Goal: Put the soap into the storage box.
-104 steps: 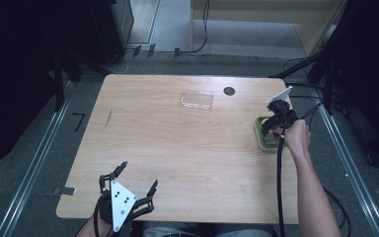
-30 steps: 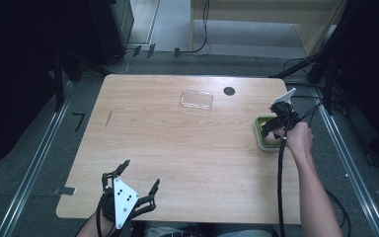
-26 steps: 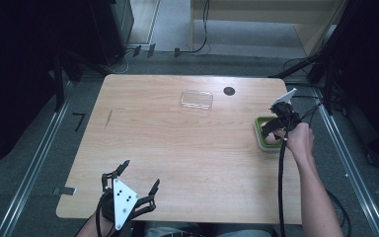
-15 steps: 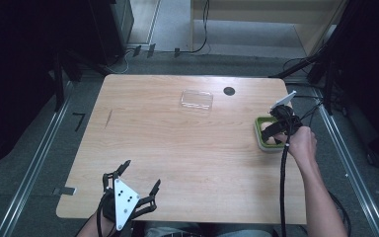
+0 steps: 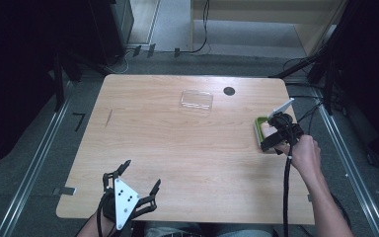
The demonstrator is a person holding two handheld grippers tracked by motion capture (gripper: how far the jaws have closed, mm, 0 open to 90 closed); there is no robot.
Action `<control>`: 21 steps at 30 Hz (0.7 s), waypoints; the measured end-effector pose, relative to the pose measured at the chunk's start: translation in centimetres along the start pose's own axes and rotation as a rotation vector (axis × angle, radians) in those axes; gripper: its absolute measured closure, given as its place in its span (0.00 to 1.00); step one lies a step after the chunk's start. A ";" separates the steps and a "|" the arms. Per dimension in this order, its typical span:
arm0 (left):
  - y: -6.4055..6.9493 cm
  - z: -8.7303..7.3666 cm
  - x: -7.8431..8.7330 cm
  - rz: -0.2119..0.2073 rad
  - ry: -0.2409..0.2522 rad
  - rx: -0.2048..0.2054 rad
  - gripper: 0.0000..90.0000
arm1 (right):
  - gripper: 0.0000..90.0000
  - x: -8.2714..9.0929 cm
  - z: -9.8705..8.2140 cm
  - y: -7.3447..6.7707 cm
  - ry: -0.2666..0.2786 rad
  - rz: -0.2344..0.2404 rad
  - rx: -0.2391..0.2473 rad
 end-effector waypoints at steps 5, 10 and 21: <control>0.1 0.0 -0.1 -0.003 -0.001 -0.004 0.11 | 0.14 0.2 -1.3 -0.8 0.001 -0.003 0.033; 0.1 0.0 -0.1 -0.003 0.000 -0.001 0.11 | 0.14 0.4 -2.7 -1.5 0.001 -0.003 0.058; 0.1 0.1 -0.1 -0.004 -0.001 -0.003 0.11 | 0.15 -0.4 -5.8 -2.6 -0.014 -0.002 0.089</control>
Point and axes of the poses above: each handheld gripper's, and its own axes: x roughly backward along the jaws, z roughly out of its top, y roughly to its right, the point moved 9 cm from there along -x, roughly forward along the jaws, and after that the axes turned 1 degree about -x, right-handed, at the moved point
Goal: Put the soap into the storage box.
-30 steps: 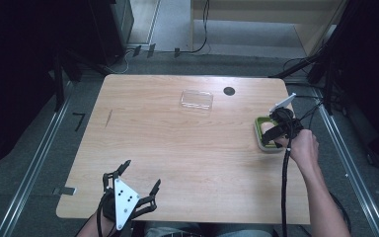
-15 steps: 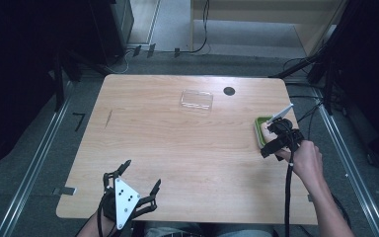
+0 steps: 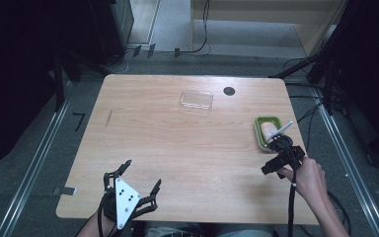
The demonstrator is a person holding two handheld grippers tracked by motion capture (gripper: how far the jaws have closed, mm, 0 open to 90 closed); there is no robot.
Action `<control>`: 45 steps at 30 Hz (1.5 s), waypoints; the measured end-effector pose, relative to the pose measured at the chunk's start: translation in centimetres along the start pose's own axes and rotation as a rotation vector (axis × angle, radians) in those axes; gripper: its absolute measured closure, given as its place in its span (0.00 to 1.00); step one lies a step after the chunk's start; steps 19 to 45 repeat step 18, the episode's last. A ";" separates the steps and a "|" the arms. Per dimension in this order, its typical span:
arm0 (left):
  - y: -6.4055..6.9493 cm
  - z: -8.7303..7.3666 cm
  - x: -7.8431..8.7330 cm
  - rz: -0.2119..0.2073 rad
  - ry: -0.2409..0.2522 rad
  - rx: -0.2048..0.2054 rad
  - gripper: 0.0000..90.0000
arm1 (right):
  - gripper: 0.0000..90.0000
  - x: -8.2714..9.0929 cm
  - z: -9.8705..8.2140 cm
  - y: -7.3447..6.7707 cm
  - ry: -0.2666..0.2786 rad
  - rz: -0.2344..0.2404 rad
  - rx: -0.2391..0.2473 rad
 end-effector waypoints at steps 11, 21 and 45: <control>0.1 0.1 -0.1 -0.002 0.003 0.001 0.11 | 0.15 -1.4 -3.5 -0.8 -0.026 0.009 0.006; -0.1 0.0 0.0 0.001 0.003 0.001 0.11 | 0.15 -2.1 -4.9 -1.0 -0.044 0.012 0.015; -0.1 0.0 0.0 0.001 0.003 0.001 0.11 | 0.15 -2.1 -4.9 -1.0 -0.044 0.012 0.015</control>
Point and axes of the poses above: each handheld gripper's, and its own axes: x roughly backward along the jaws, z roughly out of its top, y roughly to its right, the point moved 9 cm from there along -x, roughly forward along the jaws, and after that the axes turned 1 degree about -x, right-handed, at the moved point
